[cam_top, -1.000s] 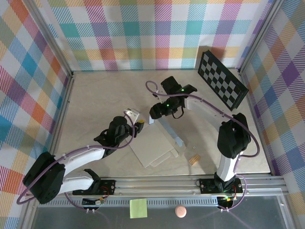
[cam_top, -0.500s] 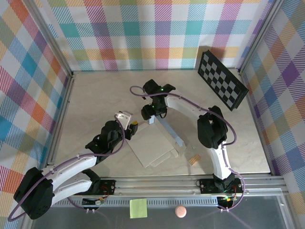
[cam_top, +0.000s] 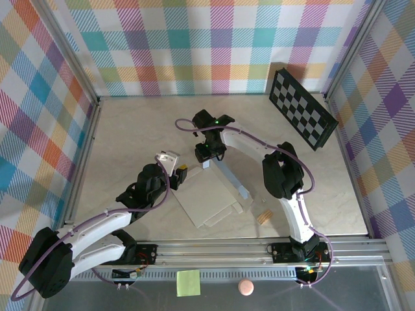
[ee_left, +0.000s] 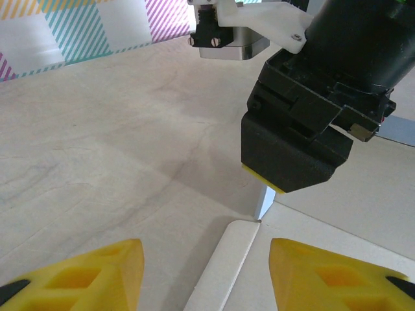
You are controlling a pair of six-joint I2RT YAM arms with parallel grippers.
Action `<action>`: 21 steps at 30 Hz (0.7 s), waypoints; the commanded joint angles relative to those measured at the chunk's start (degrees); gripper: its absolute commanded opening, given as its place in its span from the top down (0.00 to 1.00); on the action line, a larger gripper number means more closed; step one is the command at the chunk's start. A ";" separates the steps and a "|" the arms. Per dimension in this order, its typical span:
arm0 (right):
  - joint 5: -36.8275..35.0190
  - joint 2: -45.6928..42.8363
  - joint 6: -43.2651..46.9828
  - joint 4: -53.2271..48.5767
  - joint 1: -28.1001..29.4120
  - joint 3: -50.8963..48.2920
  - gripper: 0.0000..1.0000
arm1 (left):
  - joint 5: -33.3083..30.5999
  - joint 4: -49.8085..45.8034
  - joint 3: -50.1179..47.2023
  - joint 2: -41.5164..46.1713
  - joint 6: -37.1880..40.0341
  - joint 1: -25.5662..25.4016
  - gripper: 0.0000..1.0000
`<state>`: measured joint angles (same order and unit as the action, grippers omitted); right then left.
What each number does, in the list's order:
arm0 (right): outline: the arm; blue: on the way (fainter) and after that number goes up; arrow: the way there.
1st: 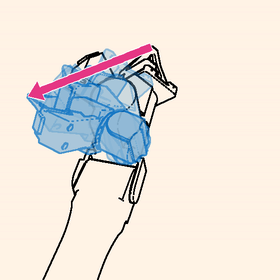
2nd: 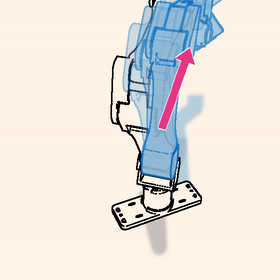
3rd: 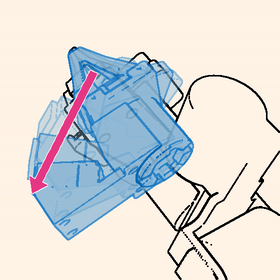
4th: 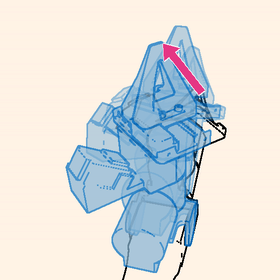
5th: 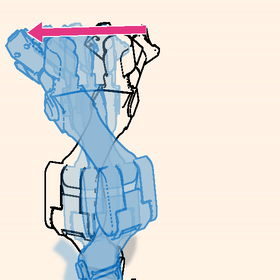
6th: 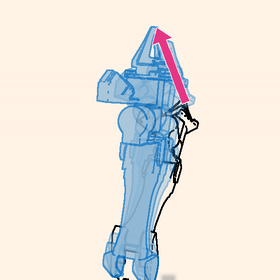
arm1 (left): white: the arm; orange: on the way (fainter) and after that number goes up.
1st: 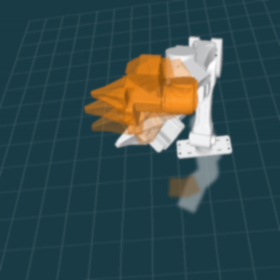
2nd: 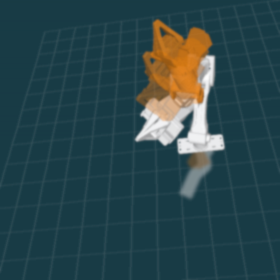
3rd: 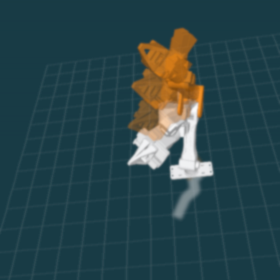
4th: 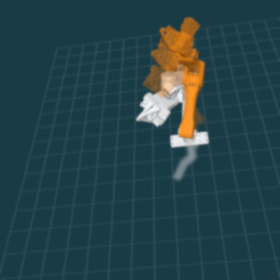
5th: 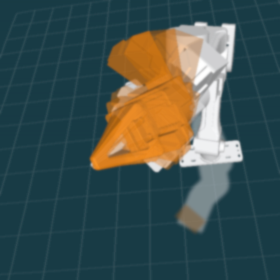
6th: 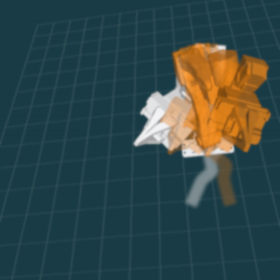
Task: Fold the paper box
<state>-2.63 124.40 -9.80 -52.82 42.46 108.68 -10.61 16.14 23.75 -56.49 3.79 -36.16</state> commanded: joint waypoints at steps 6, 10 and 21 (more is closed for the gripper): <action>-0.76 0.88 1.58 -1.29 0.62 2.05 0.66 | -0.40 0.69 -0.88 0.65 -1.37 0.75 0.46; -1.41 0.74 3.71 -2.20 0.85 3.25 0.76 | -0.38 0.73 -0.81 0.89 -1.71 0.83 0.46; -2.24 -0.61 21.46 -2.99 3.54 5.84 0.87 | -3.59 -5.27 0.84 4.19 -6.46 2.38 0.46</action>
<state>-4.58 124.68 2.70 -54.39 44.82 112.75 -11.97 14.52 23.75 -53.82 0.30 -34.89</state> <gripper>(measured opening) 0.340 0.539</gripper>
